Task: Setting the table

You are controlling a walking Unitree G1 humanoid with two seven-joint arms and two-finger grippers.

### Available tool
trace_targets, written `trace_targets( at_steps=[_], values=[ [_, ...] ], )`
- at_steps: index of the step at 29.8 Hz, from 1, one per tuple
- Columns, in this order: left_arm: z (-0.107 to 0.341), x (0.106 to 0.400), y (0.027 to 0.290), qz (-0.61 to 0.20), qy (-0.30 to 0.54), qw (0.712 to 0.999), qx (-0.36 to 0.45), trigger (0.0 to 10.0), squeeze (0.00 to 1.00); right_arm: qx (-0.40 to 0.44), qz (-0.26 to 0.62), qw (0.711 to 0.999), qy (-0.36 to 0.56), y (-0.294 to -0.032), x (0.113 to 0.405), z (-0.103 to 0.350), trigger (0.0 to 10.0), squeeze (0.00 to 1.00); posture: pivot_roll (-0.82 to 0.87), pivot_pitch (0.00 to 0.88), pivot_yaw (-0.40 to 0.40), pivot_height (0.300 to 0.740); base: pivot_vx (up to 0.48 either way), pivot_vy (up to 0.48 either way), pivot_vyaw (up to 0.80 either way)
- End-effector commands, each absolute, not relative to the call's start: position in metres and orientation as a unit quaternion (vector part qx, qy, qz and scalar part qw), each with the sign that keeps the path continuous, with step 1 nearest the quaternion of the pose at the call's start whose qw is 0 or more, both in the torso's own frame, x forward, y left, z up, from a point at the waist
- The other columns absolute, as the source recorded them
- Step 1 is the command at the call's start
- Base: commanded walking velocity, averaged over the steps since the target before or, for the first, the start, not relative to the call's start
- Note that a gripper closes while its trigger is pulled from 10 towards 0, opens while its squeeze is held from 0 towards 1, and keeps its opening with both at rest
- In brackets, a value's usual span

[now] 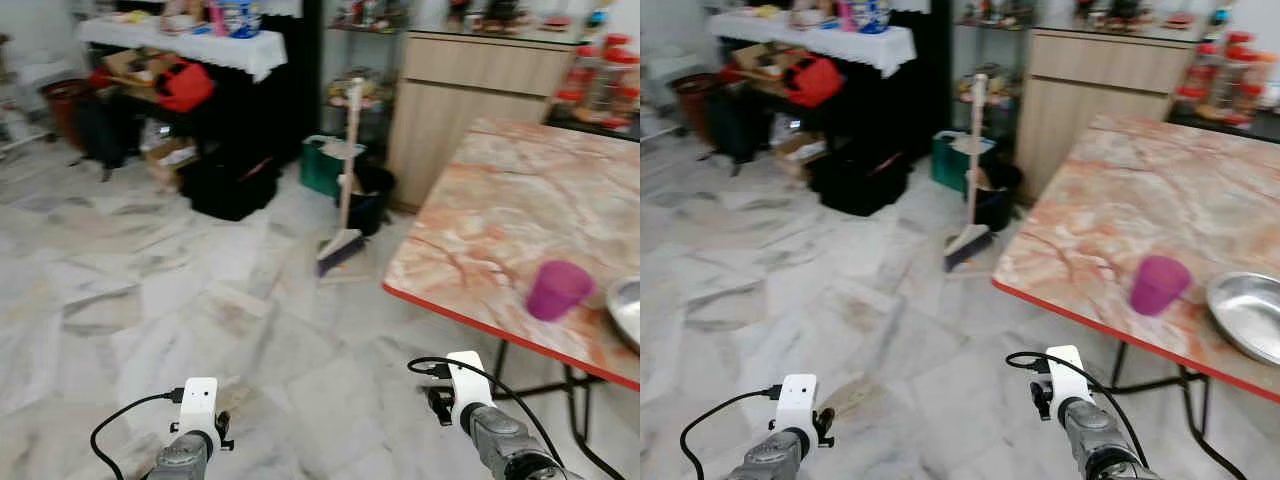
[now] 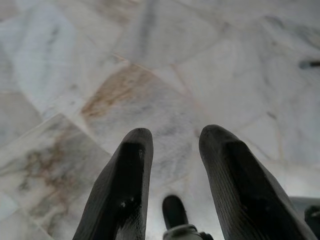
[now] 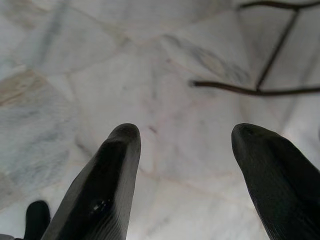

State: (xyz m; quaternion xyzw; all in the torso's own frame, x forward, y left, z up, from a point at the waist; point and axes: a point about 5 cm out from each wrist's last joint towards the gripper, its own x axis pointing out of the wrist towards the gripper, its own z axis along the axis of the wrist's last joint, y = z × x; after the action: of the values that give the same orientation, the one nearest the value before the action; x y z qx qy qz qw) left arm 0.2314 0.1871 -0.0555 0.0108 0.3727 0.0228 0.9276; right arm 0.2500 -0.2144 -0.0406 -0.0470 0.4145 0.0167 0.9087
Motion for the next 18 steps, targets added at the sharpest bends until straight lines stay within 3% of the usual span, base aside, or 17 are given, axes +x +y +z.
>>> trace_targets(
  at_steps=[1, 18],
  values=[
    [-0.0566, 0.2300, 0.1892, 0.031, 0.379, 0.925, 0.013, 10.0, 0.00, -0.054, 0.018, 0.909, 0.414, -0.2141, 0.2531, -0.0385, 10.0, 0.00, -0.03, 0.000, -0.024, 0.740, 0.000, 0.000, -0.70],
    [-0.0580, 0.2258, 0.1969, 0.031, 0.383, 0.923, 0.021, 10.0, 0.00, -0.046, -0.002, 0.907, 0.419, -0.2111, 0.2496, -0.0421, 10.0, 0.00, -0.03, 0.000, 0.025, 0.740, 0.000, 0.000, -0.70]
  ],
)
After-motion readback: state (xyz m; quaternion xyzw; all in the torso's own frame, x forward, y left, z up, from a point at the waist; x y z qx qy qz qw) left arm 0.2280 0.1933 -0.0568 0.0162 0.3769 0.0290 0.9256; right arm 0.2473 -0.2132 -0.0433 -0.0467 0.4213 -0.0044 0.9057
